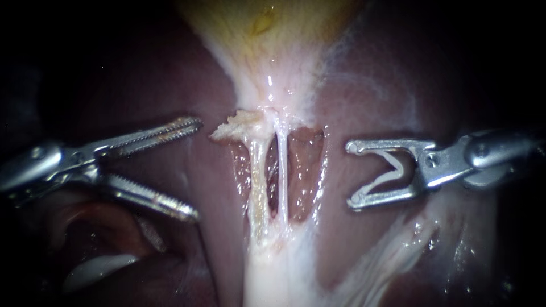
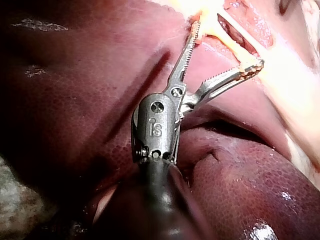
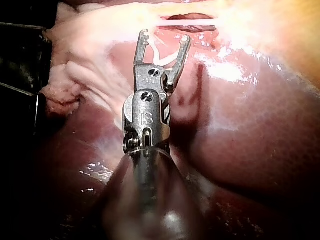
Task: Grabbing gallbladder
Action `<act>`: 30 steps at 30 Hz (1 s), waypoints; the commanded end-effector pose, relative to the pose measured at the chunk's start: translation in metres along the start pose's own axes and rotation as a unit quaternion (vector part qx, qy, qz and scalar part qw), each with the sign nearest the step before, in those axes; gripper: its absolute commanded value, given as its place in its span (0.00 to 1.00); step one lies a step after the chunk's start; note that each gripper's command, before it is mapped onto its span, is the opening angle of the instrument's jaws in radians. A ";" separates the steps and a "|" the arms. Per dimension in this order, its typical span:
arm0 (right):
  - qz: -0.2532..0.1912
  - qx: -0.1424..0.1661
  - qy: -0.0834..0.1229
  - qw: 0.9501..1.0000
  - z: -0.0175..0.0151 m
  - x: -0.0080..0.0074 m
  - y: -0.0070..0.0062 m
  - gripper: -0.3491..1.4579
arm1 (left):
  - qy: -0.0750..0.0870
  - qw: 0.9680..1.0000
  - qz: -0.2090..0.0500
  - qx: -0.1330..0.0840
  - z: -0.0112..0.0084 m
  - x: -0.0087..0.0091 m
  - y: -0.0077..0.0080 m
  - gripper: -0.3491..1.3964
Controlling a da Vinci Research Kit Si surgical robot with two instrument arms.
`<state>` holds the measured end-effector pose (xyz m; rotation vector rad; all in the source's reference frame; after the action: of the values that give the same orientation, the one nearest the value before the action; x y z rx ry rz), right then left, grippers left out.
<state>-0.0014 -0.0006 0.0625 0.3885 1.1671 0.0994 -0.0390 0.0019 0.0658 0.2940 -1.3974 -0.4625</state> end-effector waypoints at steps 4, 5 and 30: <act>0.000 0.000 0.000 1.000 0.0000 0.0000 0.0000 0.47 | 0.000 1.000 0.000 0.000 0.0000 0.0000 0.0000 0.86; 0.000 0.000 0.000 1.000 0.0000 0.0000 0.0000 0.47 | 0.000 1.000 0.000 0.000 0.0000 0.0000 0.0001 0.86; 0.000 0.000 0.000 1.000 0.0000 0.0000 0.0000 0.47 | 0.003 1.000 0.004 0.000 0.0053 0.0050 0.0088 0.75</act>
<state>-0.0014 -0.0006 0.0625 0.3886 1.1670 0.0993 -0.0424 0.0077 0.0754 0.2885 -1.3907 -0.4525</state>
